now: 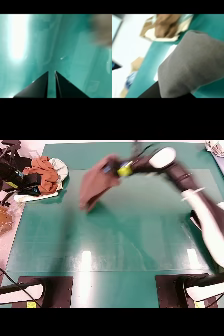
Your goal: Fold the shirts.
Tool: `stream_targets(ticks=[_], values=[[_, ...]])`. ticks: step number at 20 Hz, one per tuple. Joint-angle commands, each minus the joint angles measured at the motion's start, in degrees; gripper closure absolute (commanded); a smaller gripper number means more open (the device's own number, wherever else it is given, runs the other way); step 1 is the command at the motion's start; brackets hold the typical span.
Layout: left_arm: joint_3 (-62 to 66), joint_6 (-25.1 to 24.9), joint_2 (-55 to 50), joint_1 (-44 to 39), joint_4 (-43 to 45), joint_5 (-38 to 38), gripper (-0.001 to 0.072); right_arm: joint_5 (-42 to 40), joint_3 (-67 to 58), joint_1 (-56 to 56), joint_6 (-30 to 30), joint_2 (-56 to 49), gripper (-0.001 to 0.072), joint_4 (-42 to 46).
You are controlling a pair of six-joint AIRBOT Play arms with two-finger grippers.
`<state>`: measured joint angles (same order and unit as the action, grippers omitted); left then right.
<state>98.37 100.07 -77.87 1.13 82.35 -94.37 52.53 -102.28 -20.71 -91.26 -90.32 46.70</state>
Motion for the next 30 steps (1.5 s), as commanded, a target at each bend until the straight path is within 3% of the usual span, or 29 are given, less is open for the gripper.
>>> stream_targets(ticks=[1, 5, 7, 10, 13, 18, 25, 30], values=[[0.07, 0.00, 0.02, 0.04, -5.42, -0.31, 0.0582, 18.51, -8.31, 17.40, -12.31, 5.86, 0.0697, 18.95], [0.07, 0.44, 0.02, 0.04, -10.97, 0.11, 0.0582, 26.93, -15.74, 39.98, -12.28, 6.54, 0.0697, 18.38], [0.07, 0.46, 0.02, 0.04, -12.13, 0.44, 0.0582, 28.37, -16.28, 50.31, -12.31, 6.54, 0.0697, 12.63], [0.07, 0.46, 0.02, 0.04, -12.59, 0.33, 0.0582, 30.86, -16.28, 62.14, -12.37, 6.60, 0.0697, 4.85], [0.07, 0.46, 0.02, 0.04, -12.59, 0.20, 0.0582, 32.98, -16.28, 70.29, -12.35, 8.00, 0.0697, 3.32], [0.07, 0.46, 0.02, 0.04, -13.81, 0.22, 0.0582, 37.03, -16.28, 77.46, -12.87, 9.77, 0.0697, 2.34], [0.07, 0.44, 0.02, 0.04, -13.84, 0.59, 0.0582, 43.69, -12.00, 80.61, -21.46, 17.27, 0.0696, 2.58], [0.07, 0.09, 0.02, 0.04, -13.86, 0.42, 0.0582, 44.59, -3.54, 80.56, -25.66, 22.14, 0.0696, 12.66]])
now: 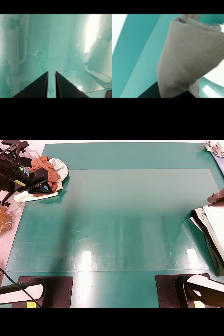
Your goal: Fold the shirts.
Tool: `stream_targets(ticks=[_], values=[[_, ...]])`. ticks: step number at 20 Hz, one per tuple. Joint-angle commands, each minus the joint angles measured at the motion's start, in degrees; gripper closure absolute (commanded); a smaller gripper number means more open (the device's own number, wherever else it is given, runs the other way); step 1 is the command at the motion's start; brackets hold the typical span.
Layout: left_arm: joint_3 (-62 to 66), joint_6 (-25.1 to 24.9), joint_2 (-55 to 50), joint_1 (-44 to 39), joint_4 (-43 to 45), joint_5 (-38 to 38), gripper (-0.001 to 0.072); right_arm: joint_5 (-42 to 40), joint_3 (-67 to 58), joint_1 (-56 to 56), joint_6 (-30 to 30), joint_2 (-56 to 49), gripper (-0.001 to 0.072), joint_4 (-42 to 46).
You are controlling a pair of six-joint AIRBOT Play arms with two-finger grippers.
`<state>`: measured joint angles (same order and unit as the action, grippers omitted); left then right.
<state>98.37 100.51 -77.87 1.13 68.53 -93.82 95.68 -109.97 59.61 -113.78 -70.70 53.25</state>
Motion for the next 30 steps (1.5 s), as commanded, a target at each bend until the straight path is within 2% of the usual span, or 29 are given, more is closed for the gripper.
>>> stream_targets(ticks=[1, 6, 13, 14, 16, 17, 19, 20, 22, 24, 25, 27, 28, 30], values=[[0.07, -0.48, 0.02, 0.04, -0.02, -0.11, 0.0582, 2.14, 5.81, 0.24, -3.34, 2.97, 0.0696, 9.40], [0.07, -0.79, 0.02, 0.04, -0.02, 1.09, 0.0582, 3.30, 16.72, 0.24, -3.37, 5.09, 0.0694, 28.83], [0.07, -2.05, 0.02, 0.04, 0.00, 3.93, 0.0582, -1.31, 32.92, 0.35, -1.92, 5.09, 0.0688, 48.28], [0.07, -2.05, 0.02, 0.04, 0.00, 4.22, 0.0581, -2.36, 34.93, 0.35, -0.74, 5.07, 0.0660, 49.68], [0.07, -2.43, 0.02, 0.04, 0.00, 4.31, 0.0581, -3.74, 37.83, 0.31, 2.78, 4.94, 0.0166, 53.62], [0.07, -2.73, 0.02, 0.04, 0.00, 4.31, 0.0581, -3.52, 37.73, -0.04, 5.57, 4.37, 0.0055, 55.74], [0.07, -3.52, 0.02, 0.04, 0.04, 4.63, 0.0581, -0.33, 33.27, -1.11, 10.97, 2.10, 0.0049, 60.96], [0.07, -3.54, 0.02, 0.04, 0.04, 4.79, 0.0581, 1.01, 29.31, -1.84, 11.37, 1.14, 0.0049, 61.37], [0.07, -3.50, 0.02, 0.04, -0.02, 5.11, 0.0581, -0.11, 20.35, -4.46, 11.41, 0.35, 0.0049, 56.41], [0.07, -4.11, 0.31, 0.04, -0.02, 6.62, 0.0581, -5.01, 12.07, -8.79, 12.55, 0.76, 0.0050, 45.44], [0.07, -5.03, 0.96, 0.04, -0.04, 7.87, 0.0582, -8.17, 9.73, -11.15, 14.93, 1.75, 0.0050, 37.92], [-0.07, -5.18, 4.20, 0.04, 0.15, 11.65, 0.0582, -13.84, 8.41, -17.07, 23.41, 5.18, 0.0053, 20.52], [-0.15, -5.99, 6.40, 0.04, 0.33, 13.25, 0.0582, -16.06, 9.99, -20.55, 28.72, 7.30, 0.0082, 14.10], [-2.69, -8.52, 12.81, 0.04, 1.62, 16.37, 0.0582, -18.84, 16.83, -28.83, 36.28, 12.28, 0.0319, 8.48]])
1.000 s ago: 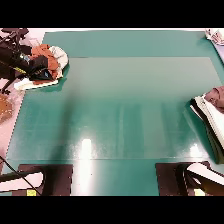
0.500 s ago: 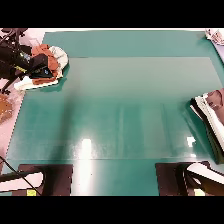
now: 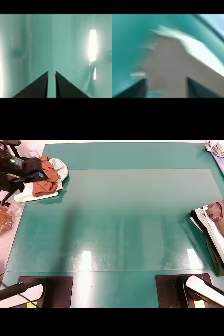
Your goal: Fold the shirts.
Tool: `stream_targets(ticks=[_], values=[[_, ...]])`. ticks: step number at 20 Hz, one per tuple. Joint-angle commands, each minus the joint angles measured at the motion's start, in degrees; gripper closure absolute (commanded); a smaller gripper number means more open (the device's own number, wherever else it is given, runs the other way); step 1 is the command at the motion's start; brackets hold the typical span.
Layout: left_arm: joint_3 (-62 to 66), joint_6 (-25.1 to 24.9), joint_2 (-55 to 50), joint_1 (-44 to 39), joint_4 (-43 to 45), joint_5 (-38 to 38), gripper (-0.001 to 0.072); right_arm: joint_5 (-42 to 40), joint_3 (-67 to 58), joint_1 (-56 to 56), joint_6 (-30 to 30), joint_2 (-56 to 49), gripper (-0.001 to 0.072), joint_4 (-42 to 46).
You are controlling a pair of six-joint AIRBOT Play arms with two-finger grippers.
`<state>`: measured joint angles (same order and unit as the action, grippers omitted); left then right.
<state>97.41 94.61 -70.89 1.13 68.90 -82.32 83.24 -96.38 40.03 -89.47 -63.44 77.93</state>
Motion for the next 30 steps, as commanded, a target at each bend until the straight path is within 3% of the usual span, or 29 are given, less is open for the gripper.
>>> stream_targets(ticks=[1, 2, 3, 4, 5, 8, 13, 17, 23, 30], values=[[-5.11, -3.67, 10.25, 0.04, 2.93, 6.75, 0.0583, -8.04, 8.70, -13.40, 12.50, 8.04, 0.0354, -16.83], [-9.75, -3.56, 15.06, 0.04, 5.20, 9.29, 0.0582, -10.54, 14.80, -16.85, 12.50, 11.34, 0.0354, -16.96], [-16.20, -3.37, 20.92, 0.04, 7.43, 12.81, 0.0583, -13.99, 22.16, -20.61, 12.59, 15.54, 0.0402, -17.07], [-23.08, -2.01, 26.69, 0.04, 9.14, 16.22, 0.0583, -17.75, 29.14, -24.06, 13.14, 19.96, 0.0535, -17.66], [-30.84, 0.07, 32.96, 0.04, 10.73, 19.67, 0.0583, -22.51, 36.65, -27.28, 14.64, 25.16, 0.0595, -19.30], [-50.18, 6.05, 49.40, 0.04, 11.21, 25.46, 0.0582, -30.75, 55.60, -35.12, 16.94, 38.62, 0.0692, -22.82], [-67.30, 7.39, 66.55, 0.04, 11.67, 20.87, 0.0582, -28.76, 74.60, -43.60, 16.17, 51.91, 0.0691, -22.88], [-68.17, 7.39, 67.32, 0.04, 11.63, 14.64, 0.0582, -32.72, 80.00, -46.93, 16.20, 61.24, 0.0691, -20.68], [-68.17, 7.39, 67.32, 0.04, 11.63, 17.25, 0.0582, -31.65, 84.83, -47.21, 16.17, 73.35, 0.0690, -21.09], [-68.17, 7.39, 67.32, 0.04, 11.26, 20.59, 0.0581, -30.29, 81.83, -47.21, 16.13, 65.64, 0.0690, -22.95]])
